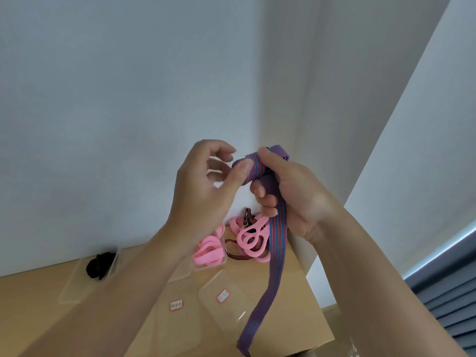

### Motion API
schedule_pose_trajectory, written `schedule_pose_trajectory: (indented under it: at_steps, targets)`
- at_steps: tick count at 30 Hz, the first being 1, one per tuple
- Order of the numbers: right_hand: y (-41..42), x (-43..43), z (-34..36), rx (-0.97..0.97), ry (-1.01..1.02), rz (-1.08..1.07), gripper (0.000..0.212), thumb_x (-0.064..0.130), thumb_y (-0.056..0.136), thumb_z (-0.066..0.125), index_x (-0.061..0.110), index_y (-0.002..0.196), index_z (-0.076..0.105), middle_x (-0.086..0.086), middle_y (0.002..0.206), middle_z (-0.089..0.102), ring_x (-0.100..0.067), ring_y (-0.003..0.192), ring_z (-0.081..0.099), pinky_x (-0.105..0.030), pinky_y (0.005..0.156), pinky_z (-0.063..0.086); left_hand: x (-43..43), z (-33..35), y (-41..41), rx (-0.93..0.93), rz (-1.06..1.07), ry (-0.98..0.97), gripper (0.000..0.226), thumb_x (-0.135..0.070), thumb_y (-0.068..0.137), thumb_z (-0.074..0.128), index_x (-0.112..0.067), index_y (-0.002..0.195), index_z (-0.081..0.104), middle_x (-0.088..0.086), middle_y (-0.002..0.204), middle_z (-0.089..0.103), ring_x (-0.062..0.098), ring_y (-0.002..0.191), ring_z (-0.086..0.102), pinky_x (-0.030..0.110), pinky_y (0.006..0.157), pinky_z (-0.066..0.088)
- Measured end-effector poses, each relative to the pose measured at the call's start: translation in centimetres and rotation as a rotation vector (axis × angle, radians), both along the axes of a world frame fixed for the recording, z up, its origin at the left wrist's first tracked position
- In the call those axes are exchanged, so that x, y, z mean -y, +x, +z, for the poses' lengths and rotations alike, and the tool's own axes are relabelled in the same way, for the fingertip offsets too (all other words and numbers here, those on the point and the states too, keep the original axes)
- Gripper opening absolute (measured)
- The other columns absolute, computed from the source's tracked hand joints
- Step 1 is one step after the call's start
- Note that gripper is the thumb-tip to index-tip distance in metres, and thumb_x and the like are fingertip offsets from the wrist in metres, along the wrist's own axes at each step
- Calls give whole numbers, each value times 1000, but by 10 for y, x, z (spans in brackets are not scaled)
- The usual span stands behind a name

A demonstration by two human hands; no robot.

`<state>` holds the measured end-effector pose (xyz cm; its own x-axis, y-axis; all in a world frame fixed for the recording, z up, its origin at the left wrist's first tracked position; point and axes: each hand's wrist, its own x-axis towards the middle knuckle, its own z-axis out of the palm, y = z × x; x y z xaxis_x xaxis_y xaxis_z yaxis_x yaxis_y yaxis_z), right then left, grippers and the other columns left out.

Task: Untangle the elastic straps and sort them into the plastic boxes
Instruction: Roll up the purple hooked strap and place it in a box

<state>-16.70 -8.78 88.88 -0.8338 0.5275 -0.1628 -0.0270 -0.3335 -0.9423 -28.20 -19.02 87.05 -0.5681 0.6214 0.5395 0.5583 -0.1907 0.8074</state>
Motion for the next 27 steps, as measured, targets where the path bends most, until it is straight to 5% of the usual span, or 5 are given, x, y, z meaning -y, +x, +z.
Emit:
schedule_pose_trajectory:
  at_steps: [8, 19, 23, 25, 27]
  targets:
    - [3, 15, -7, -34, 253, -31, 47, 41, 107, 42, 13, 76, 63, -6, 58, 54, -15, 42, 38, -24, 40, 29, 17, 15, 2, 185, -75, -227, 14, -13, 92, 76, -16, 105, 71, 1, 82, 73, 17, 64, 73, 27, 64, 58]
    - [15, 18, 11, -47, -60, -52, 38, 41, 104, 49, 10, 85, 61, -1, 55, 49, -10, 37, 35, -19, 35, 26, 26, -4, 13, -844, 340, 141, 14, 6, 87, 71, 2, 101, 73, 8, 102, 55, 29, 79, 61, 35, 67, 51]
    - [23, 19, 10, -107, 104, 50, 43, 32, 108, 40, 12, 77, 62, -3, 59, 48, -10, 43, 33, -20, 40, 23, 34, 8, 13, -233, -35, -98, 41, -23, 79, 77, -16, 118, 64, -5, 98, 64, 16, 85, 66, 28, 76, 55]
    - [28, 19, 9, -127, 242, 101, 46, 30, 109, 37, 12, 78, 66, -5, 63, 49, -12, 46, 33, -21, 42, 23, 36, 18, 12, 300, -263, -211, 43, -46, 79, 72, -20, 113, 65, -6, 83, 67, 22, 65, 66, 35, 60, 55]
    - [33, 18, 8, -91, 388, 89, 44, 27, 110, 35, 4, 89, 65, -4, 66, 51, -13, 47, 34, -20, 44, 27, 36, 22, 10, 393, -302, -246, 35, -46, 86, 67, -16, 103, 69, -2, 71, 66, 21, 49, 58, 31, 48, 48]
